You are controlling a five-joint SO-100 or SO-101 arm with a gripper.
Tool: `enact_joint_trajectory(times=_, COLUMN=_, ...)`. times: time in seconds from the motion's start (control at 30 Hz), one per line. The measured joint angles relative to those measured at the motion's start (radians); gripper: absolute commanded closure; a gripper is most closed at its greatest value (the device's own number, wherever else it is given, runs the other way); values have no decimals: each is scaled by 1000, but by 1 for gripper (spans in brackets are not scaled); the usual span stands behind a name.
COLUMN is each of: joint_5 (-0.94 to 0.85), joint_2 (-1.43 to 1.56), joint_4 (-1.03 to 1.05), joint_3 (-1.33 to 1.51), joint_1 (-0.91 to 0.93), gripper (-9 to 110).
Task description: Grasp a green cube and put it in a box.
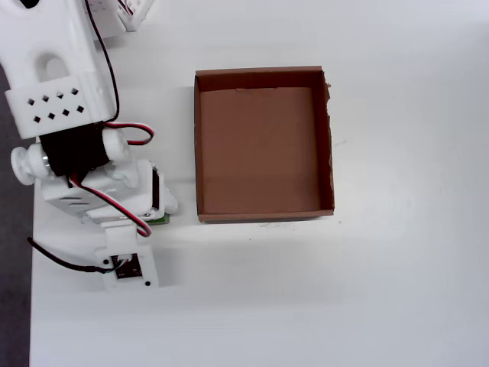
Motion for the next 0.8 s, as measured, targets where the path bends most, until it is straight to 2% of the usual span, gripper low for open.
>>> enact_joint_trajectory(times=0.8, joint_5=2, joint_2=21, joint_4=51, joint_3=-25, joint_1=2, gripper=89)
